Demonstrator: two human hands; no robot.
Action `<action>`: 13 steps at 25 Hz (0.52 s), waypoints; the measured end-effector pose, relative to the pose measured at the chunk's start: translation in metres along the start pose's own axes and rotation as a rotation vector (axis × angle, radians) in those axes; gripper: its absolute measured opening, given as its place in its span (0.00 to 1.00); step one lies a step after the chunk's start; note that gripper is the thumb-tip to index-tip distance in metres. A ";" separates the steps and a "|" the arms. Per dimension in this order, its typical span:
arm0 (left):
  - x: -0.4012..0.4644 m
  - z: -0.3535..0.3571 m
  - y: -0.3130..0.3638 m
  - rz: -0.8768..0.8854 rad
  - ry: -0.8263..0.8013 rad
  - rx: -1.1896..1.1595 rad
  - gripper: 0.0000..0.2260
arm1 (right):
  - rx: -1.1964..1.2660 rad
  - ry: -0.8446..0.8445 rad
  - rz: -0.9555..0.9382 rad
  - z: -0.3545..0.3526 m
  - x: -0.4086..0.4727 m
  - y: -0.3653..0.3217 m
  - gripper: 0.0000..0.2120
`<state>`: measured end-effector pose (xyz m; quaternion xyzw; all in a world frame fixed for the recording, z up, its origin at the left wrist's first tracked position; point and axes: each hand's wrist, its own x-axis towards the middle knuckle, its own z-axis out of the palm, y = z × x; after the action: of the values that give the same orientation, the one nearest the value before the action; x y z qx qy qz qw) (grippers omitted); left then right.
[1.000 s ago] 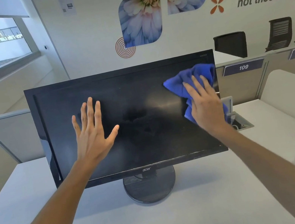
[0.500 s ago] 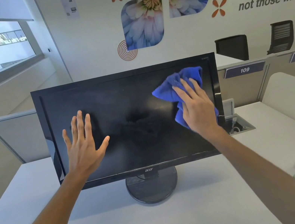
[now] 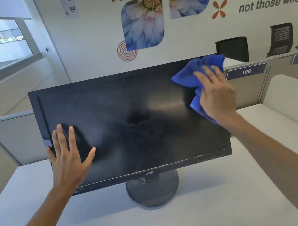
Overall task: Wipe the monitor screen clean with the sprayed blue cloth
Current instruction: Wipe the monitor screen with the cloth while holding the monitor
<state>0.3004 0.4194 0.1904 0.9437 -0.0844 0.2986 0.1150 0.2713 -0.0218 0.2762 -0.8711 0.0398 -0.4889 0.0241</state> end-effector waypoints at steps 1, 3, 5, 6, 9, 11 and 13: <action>-0.001 0.001 -0.003 -0.007 0.003 -0.022 0.40 | -0.031 -0.021 0.033 -0.003 0.014 0.013 0.24; 0.000 0.003 -0.008 -0.009 0.023 -0.067 0.41 | -0.061 -0.097 0.044 -0.005 0.026 0.033 0.25; -0.002 0.005 -0.013 -0.011 0.040 -0.102 0.41 | -0.101 -0.167 0.019 -0.004 0.016 0.043 0.25; -0.003 0.006 -0.015 -0.016 0.045 -0.122 0.41 | -0.120 -0.187 0.002 -0.004 0.004 0.045 0.24; -0.006 0.009 -0.020 -0.016 0.042 -0.150 0.42 | -0.121 -0.218 -0.007 -0.002 -0.042 0.049 0.21; -0.008 0.008 -0.022 0.000 0.042 -0.154 0.43 | -0.112 -0.207 0.010 -0.003 -0.070 0.050 0.19; -0.010 0.008 -0.024 0.009 0.047 -0.149 0.44 | -0.130 -0.214 0.006 -0.004 -0.098 0.050 0.19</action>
<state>0.3023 0.4413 0.1747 0.9249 -0.1080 0.3139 0.1855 0.2152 -0.0622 0.1911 -0.9178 0.0715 -0.3896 -0.0268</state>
